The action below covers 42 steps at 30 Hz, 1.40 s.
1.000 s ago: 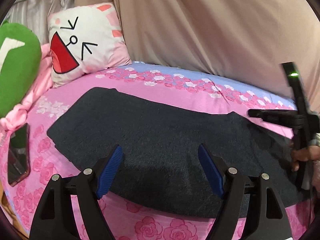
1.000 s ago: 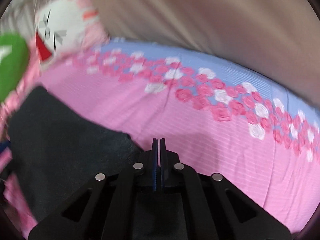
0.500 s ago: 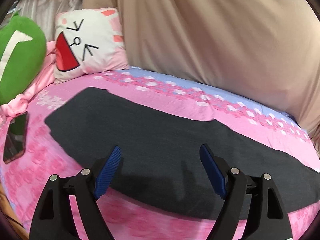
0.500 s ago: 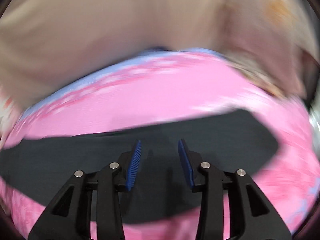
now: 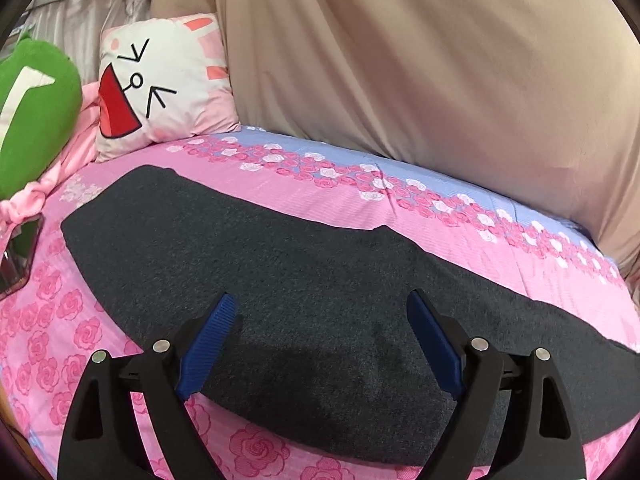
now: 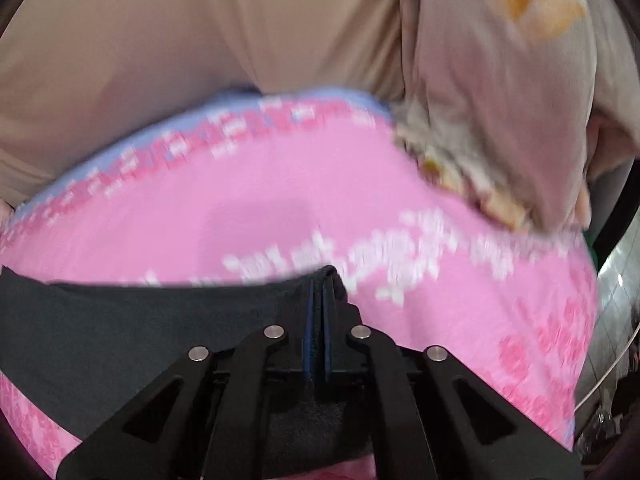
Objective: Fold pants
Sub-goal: 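Grasp the folded end of the sweatpants with the right gripper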
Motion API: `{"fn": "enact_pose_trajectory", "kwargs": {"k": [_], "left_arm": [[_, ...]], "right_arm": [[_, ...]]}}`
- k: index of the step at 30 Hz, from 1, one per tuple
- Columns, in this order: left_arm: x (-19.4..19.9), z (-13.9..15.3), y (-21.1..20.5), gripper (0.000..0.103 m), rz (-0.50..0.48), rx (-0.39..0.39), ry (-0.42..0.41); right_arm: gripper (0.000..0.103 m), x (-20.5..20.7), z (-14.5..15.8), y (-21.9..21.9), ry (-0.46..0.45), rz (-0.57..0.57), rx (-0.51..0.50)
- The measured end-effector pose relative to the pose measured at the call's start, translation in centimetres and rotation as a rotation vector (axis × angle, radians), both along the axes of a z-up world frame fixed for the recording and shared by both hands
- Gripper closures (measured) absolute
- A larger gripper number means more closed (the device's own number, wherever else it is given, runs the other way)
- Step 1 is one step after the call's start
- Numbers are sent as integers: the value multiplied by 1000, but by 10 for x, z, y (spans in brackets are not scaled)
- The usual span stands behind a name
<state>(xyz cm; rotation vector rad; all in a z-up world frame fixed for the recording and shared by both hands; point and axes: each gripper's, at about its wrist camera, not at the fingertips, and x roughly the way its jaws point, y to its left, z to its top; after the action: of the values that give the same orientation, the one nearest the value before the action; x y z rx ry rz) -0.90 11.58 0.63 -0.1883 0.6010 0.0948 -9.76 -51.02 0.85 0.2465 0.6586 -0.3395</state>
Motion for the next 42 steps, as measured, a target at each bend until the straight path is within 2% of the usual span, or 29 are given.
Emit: {"fn": "enact_pose_trajectory", "kwargs": {"k": [2, 3, 6, 7, 9, 11, 12, 14, 18, 20, 21, 24, 26, 27, 29, 30, 31, 33, 35, 36, 39, 41, 42], "left_arm": [[1, -1, 1, 18, 11, -2, 8], [1, -1, 1, 18, 12, -1, 9], [0, 0, 1, 18, 14, 1, 1], [-1, 0, 2, 18, 16, 0, -1], [0, 0, 4, 18, 13, -8, 1], [2, -1, 5, 17, 10, -15, 11], [2, -2, 5, 17, 9, -17, 15], [3, -2, 4, 17, 4, -18, 19], [5, -2, 2, 17, -8, -13, 24], [6, -3, 1, 16, -13, -9, 28], [6, -3, 1, 16, -13, -8, 30], [5, -3, 2, 16, -4, -22, 20], [3, -3, 5, 16, 2, -38, 13], [3, -3, 6, 16, 2, -45, 12], [4, -3, 6, 16, -1, -47, 17], [4, -3, 5, 16, -6, -45, 20], [4, -4, 4, 16, -8, -42, 23], [4, -4, 3, 16, -14, -36, 25], [4, -4, 3, 16, -13, -34, 26], [4, -4, 3, 16, -12, -35, 27], [3, -4, 5, 16, -6, -42, 23], [2, -4, 7, 16, -6, -48, 21], [3, -4, 7, 16, -5, -49, 22]], "right_arm": [[101, 4, 10, -5, -32, -7, -14], [101, 10, 6, -10, -14, -17, -24], [99, 37, -42, -32, 149, -18, 37], [92, 35, -49, -34, 151, -37, 46], [85, 17, -39, -31, 86, -75, 56], [71, -6, -29, -28, 39, -91, 79], [61, -22, -24, -25, 17, -100, 84], [56, -46, -25, -21, 13, -109, 112], [56, -66, -50, -11, 55, -70, 224], [74, -61, -55, -6, 102, -79, 181], [89, -58, -50, -5, 116, -87, 130], [92, -66, -35, -16, 99, -143, 107], [92, -69, -42, -28, 153, -221, 70], [91, -74, -48, -34, 148, -241, 114], [87, -88, -46, -30, 68, -214, 205], [79, -91, -45, -24, 49, -198, 224], [59, -91, -45, -20, 40, -183, 237], [41, -81, -46, -10, 43, -148, 243], [43, -68, -50, -4, 60, -124, 246], [46, -62, -50, -2, 66, -120, 237], [51, -53, -40, 2, 53, -144, 162], [77, -41, -45, 5, 122, -125, 127], [98, -41, -47, 5, 133, -125, 114]]}}
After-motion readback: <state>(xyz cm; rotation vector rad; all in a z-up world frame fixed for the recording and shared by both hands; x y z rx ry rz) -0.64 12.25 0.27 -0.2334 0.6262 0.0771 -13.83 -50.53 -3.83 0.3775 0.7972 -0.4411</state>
